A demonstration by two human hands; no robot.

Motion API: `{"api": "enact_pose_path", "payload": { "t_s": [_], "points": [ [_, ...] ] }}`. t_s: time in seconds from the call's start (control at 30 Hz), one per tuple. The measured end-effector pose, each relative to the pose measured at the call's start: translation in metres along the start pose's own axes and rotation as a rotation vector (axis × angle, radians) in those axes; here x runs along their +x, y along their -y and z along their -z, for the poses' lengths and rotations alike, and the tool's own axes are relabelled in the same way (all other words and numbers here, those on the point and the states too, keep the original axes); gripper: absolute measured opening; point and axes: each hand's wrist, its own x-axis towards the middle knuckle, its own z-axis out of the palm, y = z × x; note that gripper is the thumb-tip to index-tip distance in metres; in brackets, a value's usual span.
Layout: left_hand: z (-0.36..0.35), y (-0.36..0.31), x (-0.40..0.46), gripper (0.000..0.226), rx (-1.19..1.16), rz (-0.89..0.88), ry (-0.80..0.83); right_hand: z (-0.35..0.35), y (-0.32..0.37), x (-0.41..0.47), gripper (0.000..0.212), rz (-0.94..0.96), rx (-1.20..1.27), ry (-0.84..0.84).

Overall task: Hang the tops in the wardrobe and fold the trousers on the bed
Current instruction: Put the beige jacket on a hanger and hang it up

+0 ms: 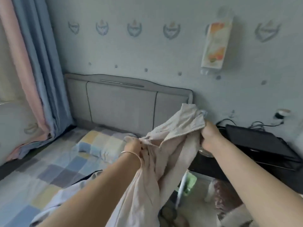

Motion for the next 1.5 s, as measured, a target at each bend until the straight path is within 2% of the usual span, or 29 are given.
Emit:
{"api": "enact_pose_path", "payload": {
  "t_s": [0.1,0.2,0.23,0.3,0.37,0.4,0.43,0.53,0.57,0.63,0.67,0.73,0.8,0.87,0.93,0.97,1.0,1.07,1.1,1.17,1.2,1.23,1.27,1.3,1.37,1.47,1.5],
  "points": [
    [-0.059,0.003,-0.027,0.029,-0.326,0.056,0.202,0.08,-0.008,-0.032,0.027,-0.117,-0.083,-0.008],
    [-0.123,0.003,-0.073,0.021,-0.434,0.095,0.438,0.15,-0.003,-0.077,0.031,-0.188,0.039,-0.022],
    [-0.142,0.005,-0.09,0.02,-0.419,0.109,0.516,0.171,0.001,-0.09,0.033,-0.194,0.127,-0.059],
    [-0.178,0.013,-0.128,0.019,-0.306,0.142,0.746,0.211,0.008,-0.115,0.056,-0.185,0.228,-0.095],
    [-0.211,0.023,-0.175,0.017,-0.159,0.176,1.011,0.244,0.018,-0.141,0.08,-0.192,0.184,-0.067],
    [-0.226,0.029,-0.199,0.017,-0.11,0.196,1.13,0.256,0.024,-0.154,0.082,-0.197,0.109,-0.037],
    [-0.243,0.038,-0.221,0.017,-0.063,0.194,1.237,0.267,0.031,-0.168,0.076,-0.191,0.021,-0.028],
    [-0.293,0.069,-0.285,0.021,0.062,0.164,1.463,0.305,0.051,-0.208,0.023,-0.118,-0.261,-0.1],
    [-0.311,0.08,-0.301,0.022,0.072,0.145,1.49,0.323,0.057,-0.22,0.015,-0.082,-0.403,-0.164],
    [-0.349,0.102,-0.329,0.021,0.076,0.105,1.478,0.371,0.065,-0.242,0.026,-0.055,-0.708,-0.333],
    [-0.368,0.113,-0.341,0.018,0.086,0.07,1.469,0.395,0.068,-0.252,0.029,-0.052,-0.803,-0.43],
    [-0.404,0.137,-0.363,0.014,0.159,-0.064,1.45,0.441,0.071,-0.271,0.022,-0.002,-0.839,-0.624],
    [-0.436,0.162,-0.381,0.018,0.277,-0.272,1.385,0.486,0.071,-0.281,0.016,0.058,-0.782,-0.775],
    [-0.463,0.184,-0.396,0.02,0.473,-0.538,1.281,0.531,0.07,-0.284,0.02,0.091,-0.629,-0.927],
    [-0.484,0.199,-0.411,0.015,0.737,-0.845,1.192,0.572,0.07,-0.287,0.021,0.093,-0.327,-1.045],
    [-0.496,0.206,-0.417,0.015,0.844,-0.928,1.186,0.591,0.071,-0.288,0.014,0.095,-0.164,-1.072],
    [-0.509,0.212,-0.422,0.018,0.931,-0.945,1.197,0.606,0.074,-0.29,0.012,0.089,-0.026,-1.088],
    [-0.541,0.223,-0.428,0.02,0.999,-0.762,1.249,0.632,0.083,-0.289,0.015,0.063,0.124,-1.095],
    [-0.558,0.229,-0.431,0.018,0.943,-0.564,1.294,0.644,0.087,-0.286,0.019,0.051,0.141,-1.102],
    [-0.594,0.238,-0.442,0.02,0.688,-0.07,1.402,0.667,0.098,-0.279,0.026,0.037,0.135,-1.091],
    [-0.613,0.244,-0.447,0.02,0.569,0.123,1.443,0.678,0.103,-0.276,0.03,0.017,0.112,-1.1],
    [-0.632,0.25,-0.452,0.019,0.485,0.251,1.511,0.692,0.109,-0.27,0.033,0.012,0.099,-1.117],
    [-0.651,0.258,-0.458,0.02,0.446,0.306,1.61,0.708,0.115,-0.265,0.032,0.031,0.097,-1.144],
    [-0.67,0.264,-0.463,0.022,0.466,0.294,1.717,0.724,0.122,-0.26,0.026,0.06,0.099,-1.156],
    [-0.711,0.273,-0.478,0.031,0.575,0.118,1.88,0.749,0.144,-0.251,0.016,0.091,0.064,-1.168],
    [-0.785,0.274,-0.506,0.043,0.664,-0.291,1.948,0.782,0.184,-0.245,0.02,0.117,-0.007,-1.25],
    [-0.808,0.272,-0.514,0.041,0.664,-0.346,1.96,0.791,0.199,-0.247,0.025,0.131,-0.003,-1.269]
  ]
}}
